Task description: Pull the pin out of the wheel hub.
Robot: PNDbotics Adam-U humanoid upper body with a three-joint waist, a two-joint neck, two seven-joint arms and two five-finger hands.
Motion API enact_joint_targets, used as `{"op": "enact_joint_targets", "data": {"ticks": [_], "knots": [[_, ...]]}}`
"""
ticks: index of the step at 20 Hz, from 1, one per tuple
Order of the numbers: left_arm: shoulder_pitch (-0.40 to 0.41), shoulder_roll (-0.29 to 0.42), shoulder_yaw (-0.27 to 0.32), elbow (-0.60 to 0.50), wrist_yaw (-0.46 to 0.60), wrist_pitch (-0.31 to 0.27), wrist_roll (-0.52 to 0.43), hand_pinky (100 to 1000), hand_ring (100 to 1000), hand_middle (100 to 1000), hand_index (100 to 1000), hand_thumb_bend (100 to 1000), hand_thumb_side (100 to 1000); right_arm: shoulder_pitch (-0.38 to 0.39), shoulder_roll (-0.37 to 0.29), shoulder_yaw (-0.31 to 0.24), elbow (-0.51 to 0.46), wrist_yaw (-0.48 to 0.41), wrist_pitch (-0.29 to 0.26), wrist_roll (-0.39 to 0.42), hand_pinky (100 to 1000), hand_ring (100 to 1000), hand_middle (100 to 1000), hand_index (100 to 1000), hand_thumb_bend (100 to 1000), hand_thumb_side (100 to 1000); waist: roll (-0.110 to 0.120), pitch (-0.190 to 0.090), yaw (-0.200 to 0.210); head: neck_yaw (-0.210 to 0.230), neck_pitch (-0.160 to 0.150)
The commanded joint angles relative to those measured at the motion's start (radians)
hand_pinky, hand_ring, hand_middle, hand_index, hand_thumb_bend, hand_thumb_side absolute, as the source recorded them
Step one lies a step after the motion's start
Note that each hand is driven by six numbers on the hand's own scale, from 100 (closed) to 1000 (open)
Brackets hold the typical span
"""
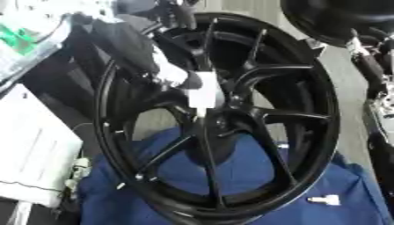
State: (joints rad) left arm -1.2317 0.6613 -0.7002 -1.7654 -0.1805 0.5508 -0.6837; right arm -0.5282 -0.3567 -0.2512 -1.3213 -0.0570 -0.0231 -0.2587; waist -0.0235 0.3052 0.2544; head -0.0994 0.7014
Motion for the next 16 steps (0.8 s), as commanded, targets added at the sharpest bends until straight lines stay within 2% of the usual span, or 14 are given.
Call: {"op": "enact_joint_targets", "data": {"ticks": [1, 16], "knots": [[-0.02, 0.003, 0.008, 0.008, -0.002, 0.139, -0.188, 886, 812, 766, 781, 661, 484, -0.013, -0.018, 0.002, -0.008, 0.0, 0.001, 0.002, 870, 718, 724, 847, 475, 435, 0.002, -0.014, -0.002, 0.004, -0.004], [-0.02, -0.037, -0.007, 0.065, -0.004, 0.095, -0.223, 885, 812, 765, 799, 657, 480, -0.013, -0.012, 0.009, -0.006, 0.003, 0.006, 0.007, 870, 715, 723, 844, 464, 442, -0.001, -0.012, -0.009, 0.007, -0.02]]}}
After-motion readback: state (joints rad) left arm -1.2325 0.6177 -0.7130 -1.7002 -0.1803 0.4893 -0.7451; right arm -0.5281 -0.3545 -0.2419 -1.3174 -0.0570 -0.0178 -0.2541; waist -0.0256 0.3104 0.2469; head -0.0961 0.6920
